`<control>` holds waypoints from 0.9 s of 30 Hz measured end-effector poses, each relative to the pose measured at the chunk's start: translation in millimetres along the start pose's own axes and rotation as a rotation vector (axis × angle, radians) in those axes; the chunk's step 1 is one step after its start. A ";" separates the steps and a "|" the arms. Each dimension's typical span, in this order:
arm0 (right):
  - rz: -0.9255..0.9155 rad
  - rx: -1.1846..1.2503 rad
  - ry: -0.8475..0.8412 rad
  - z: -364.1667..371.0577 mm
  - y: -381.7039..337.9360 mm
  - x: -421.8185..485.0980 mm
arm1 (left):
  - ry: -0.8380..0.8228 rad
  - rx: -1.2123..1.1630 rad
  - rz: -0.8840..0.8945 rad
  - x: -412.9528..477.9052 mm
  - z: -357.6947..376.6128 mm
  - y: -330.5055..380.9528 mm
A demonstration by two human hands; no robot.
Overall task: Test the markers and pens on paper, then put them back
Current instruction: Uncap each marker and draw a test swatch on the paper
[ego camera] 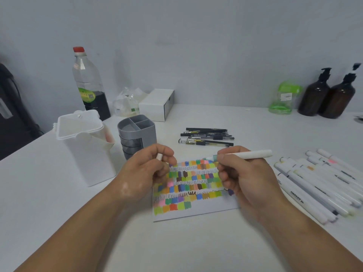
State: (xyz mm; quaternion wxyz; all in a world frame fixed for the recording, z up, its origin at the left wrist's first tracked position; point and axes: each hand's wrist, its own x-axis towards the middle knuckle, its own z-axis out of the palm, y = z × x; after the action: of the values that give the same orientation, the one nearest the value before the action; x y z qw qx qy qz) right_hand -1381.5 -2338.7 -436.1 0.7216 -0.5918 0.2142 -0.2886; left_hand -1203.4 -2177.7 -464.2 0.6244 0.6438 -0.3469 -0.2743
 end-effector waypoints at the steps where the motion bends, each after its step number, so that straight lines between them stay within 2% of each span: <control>1: 0.015 0.053 -0.007 -0.3 -0.2 0.2 | -0.021 0.003 0.005 -0.4 -0.9 0.1; 5: 0.020 0.128 -0.025 -0.8 -0.4 -0.1 | -0.096 -0.003 0.041 -3.9 -1.2 0.9; 9: -0.057 0.093 -0.030 -1.8 -1.2 0.2 | -0.029 0.070 0.078 -6.5 3.8 10.1; 15: -0.072 0.098 -0.118 1.4 -0.4 -1.9 | 0.057 0.264 0.100 -9.5 9.2 15.4; 27: -0.092 -0.076 -0.202 7.2 3.7 -6.6 | -0.020 0.253 0.047 -13.6 16.4 18.6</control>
State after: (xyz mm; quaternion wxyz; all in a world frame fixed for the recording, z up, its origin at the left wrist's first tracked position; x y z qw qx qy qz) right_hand -1381.1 -2328.6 -438.5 0.7026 -0.6539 0.1239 -0.2519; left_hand -1226.6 -2176.7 -447.9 0.5410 0.7065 -0.3998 -0.2199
